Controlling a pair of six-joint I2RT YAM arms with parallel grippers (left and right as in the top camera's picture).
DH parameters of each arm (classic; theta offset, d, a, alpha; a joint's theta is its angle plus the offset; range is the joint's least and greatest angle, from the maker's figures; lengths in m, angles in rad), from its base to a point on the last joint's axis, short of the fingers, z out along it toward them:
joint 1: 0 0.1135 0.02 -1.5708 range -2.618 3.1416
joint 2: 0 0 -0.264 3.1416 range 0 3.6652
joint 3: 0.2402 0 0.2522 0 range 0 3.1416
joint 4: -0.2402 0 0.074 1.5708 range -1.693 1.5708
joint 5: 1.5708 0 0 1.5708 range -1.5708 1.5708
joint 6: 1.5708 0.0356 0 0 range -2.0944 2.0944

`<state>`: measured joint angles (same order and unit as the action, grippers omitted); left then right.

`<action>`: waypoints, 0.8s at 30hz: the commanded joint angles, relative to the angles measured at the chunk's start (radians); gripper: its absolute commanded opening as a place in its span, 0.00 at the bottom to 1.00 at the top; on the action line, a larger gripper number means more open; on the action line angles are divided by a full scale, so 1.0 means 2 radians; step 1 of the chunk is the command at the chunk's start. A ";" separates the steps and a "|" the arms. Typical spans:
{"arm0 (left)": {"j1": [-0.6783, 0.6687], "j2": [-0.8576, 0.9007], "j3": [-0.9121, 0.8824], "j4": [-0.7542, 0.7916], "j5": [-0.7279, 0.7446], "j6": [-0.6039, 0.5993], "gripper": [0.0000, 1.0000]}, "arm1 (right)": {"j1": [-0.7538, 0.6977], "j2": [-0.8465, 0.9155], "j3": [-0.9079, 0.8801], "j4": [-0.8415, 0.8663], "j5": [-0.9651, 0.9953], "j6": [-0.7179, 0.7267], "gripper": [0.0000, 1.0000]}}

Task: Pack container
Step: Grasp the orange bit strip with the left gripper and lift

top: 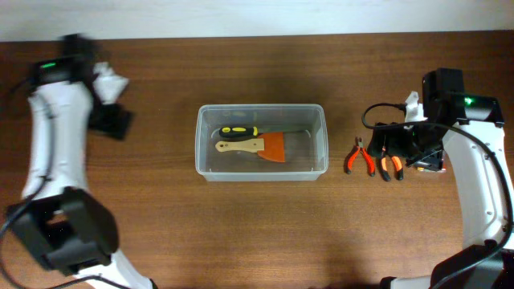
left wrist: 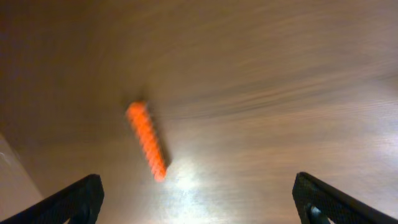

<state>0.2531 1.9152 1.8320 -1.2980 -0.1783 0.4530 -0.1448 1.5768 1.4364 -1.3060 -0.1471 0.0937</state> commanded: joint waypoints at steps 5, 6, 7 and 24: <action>0.138 0.011 -0.023 0.046 0.148 0.033 0.96 | -0.004 0.001 0.008 0.000 0.006 0.000 0.99; 0.144 0.017 -0.023 0.052 0.156 0.046 0.96 | -0.004 0.001 0.008 0.000 0.006 0.000 0.99; 0.148 0.024 -0.023 0.058 0.155 0.057 0.95 | -0.004 0.001 0.008 0.000 0.006 0.000 0.99; 0.147 0.173 -0.023 0.096 0.064 0.056 0.83 | -0.004 0.001 0.008 -0.004 0.007 0.000 0.99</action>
<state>0.5510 2.2490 1.7901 -1.1179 -0.0269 0.5602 -0.1448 1.5768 1.4364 -1.3125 -0.1471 0.0944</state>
